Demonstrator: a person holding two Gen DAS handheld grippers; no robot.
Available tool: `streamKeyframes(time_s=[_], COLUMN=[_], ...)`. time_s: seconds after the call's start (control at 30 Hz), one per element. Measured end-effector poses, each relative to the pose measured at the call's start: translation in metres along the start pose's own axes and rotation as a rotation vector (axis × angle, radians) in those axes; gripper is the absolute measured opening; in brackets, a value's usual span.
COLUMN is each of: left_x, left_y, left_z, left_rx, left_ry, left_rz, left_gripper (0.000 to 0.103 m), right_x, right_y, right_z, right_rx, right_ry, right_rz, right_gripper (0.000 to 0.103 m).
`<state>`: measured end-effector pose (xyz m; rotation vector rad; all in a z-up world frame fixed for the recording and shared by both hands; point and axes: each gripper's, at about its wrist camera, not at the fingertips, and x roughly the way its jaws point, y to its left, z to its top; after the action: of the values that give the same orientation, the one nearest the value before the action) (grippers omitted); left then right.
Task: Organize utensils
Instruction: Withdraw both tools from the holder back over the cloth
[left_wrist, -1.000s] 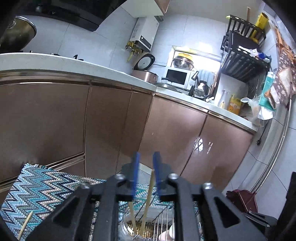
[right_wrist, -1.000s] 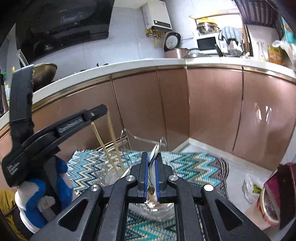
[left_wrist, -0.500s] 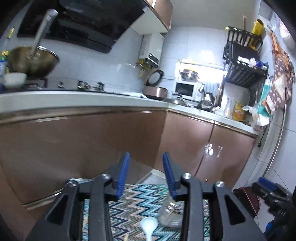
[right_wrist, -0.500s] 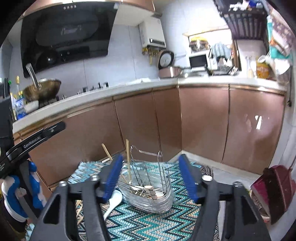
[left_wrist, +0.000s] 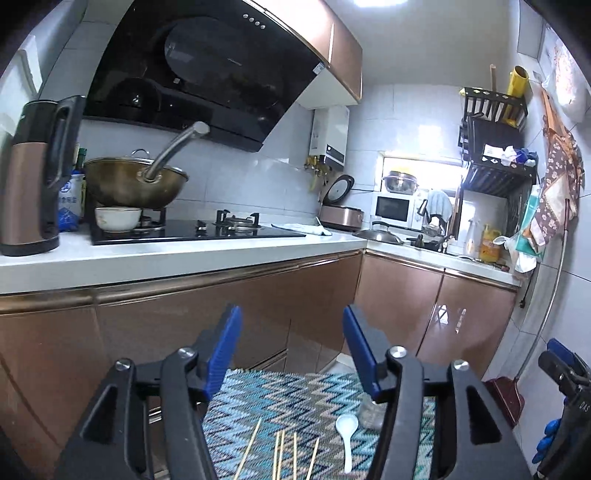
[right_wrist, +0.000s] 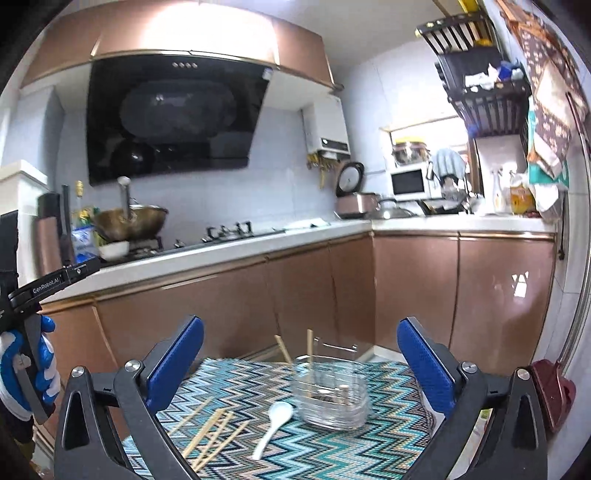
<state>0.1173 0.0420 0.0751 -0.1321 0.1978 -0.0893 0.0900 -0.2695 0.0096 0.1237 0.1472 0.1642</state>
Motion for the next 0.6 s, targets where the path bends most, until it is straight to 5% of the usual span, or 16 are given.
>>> streamKeyframes(time_s=[0.27,0.6], left_x=[-0.006,0.05], left_y=[0.023,0.033], left_z=[-0.02,-0.067], left_rx=[0.009,0.008], left_ry=[0.125,0.327], left_rz=[-0.005,-0.013], left_gripper=[0.055,0.054], right_x=[-0.009,0.023], right_y=[0.026,0.035], right_z=[-0.008,-0.038], right_rx=[0.015,0.022], right_ry=[0.067,0.215], right_rz=[0.068,0.089], right_gripper=[0.103,0.103])
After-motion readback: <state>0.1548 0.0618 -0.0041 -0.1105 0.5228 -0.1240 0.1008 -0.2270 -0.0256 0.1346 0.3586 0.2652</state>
